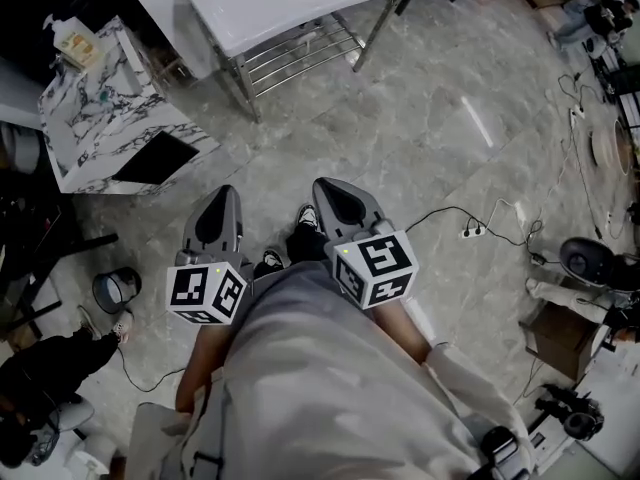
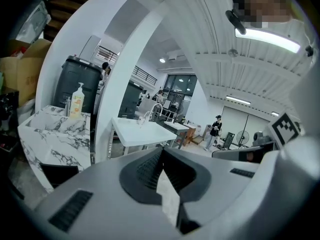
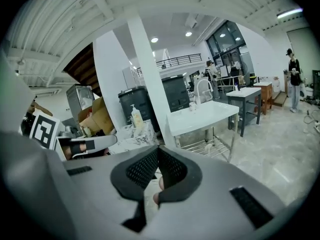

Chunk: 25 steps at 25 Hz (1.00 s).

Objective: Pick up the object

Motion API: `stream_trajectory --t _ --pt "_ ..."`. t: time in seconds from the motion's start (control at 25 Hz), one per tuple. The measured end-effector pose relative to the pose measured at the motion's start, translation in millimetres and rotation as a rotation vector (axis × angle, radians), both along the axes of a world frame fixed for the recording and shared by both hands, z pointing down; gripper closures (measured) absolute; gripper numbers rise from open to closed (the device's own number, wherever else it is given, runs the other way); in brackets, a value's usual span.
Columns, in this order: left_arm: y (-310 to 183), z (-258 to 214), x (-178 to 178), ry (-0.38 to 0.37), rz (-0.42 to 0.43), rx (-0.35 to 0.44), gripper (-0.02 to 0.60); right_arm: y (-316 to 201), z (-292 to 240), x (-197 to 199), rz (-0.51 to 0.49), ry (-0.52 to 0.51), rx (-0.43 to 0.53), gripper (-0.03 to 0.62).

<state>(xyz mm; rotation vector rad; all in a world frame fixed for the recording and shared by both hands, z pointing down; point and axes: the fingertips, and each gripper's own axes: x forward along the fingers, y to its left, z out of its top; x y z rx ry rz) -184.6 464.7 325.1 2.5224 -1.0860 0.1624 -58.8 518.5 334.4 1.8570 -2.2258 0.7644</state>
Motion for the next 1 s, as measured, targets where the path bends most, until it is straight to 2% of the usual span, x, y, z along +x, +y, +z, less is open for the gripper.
stream_trajectory --t 0.6,0.76,1.0 --pt "-28.7 -0.4 80.6 -0.022 -0.002 -0.006 0.580 -30.3 9.1 82.8 -0.045 -0.023 0.016 0.585" --pt "-33.8 1.8 93.6 -0.024 -0.010 -0.010 0.580 -35.9 14.3 97.5 -0.049 0.016 0.000 0.585" --pt "-39.5 5.4 103.6 -0.019 -0.015 -0.023 0.580 -41.3 19.4 106.0 -0.054 0.017 -0.021 0.585"
